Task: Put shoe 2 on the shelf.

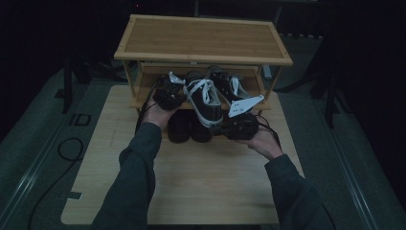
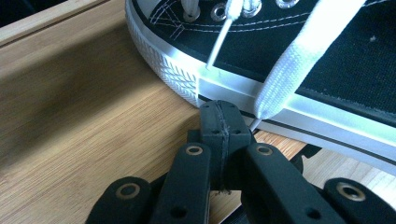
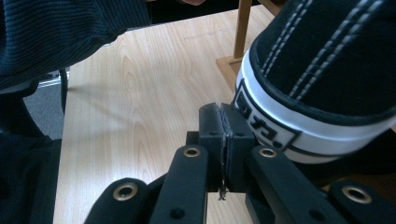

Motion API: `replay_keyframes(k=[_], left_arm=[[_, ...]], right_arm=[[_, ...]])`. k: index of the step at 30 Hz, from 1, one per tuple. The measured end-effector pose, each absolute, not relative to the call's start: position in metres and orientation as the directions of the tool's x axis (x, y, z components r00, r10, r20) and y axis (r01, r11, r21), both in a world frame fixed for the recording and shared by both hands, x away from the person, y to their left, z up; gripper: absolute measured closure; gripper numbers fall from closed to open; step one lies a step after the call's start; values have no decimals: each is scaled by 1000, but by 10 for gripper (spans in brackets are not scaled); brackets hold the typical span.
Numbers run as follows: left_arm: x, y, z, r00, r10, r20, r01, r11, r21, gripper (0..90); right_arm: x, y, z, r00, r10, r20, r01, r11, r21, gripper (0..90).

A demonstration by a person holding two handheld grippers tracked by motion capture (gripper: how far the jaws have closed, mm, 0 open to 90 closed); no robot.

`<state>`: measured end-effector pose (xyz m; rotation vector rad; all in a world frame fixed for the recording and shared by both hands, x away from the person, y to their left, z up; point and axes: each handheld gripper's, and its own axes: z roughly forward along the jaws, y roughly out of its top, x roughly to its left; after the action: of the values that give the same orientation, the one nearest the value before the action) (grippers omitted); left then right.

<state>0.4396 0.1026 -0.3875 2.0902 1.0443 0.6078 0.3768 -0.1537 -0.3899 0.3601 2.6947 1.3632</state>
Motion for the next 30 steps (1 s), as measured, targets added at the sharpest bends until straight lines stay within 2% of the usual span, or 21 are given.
replay_keyframes(k=[7,22,27,30], left_arm=[[439,105,-388,569,819,75,488,-410,771,900],[437,104,-389,548,834,64,498,-386,777,900],[435,102,-388,549,827,124,480,-433,763,900],[435,106,-388,548,827,124,482,-433,762,900]], right_arm=[[376,-167,-383,-960,280,3,165,556,814,900],[379,-161,-386,-967,256,9,153,549,822,900],[379,-161,-387,-967,256,11,154,547,823,900],[379,-161,-387,-966,258,9,154,547,823,900]])
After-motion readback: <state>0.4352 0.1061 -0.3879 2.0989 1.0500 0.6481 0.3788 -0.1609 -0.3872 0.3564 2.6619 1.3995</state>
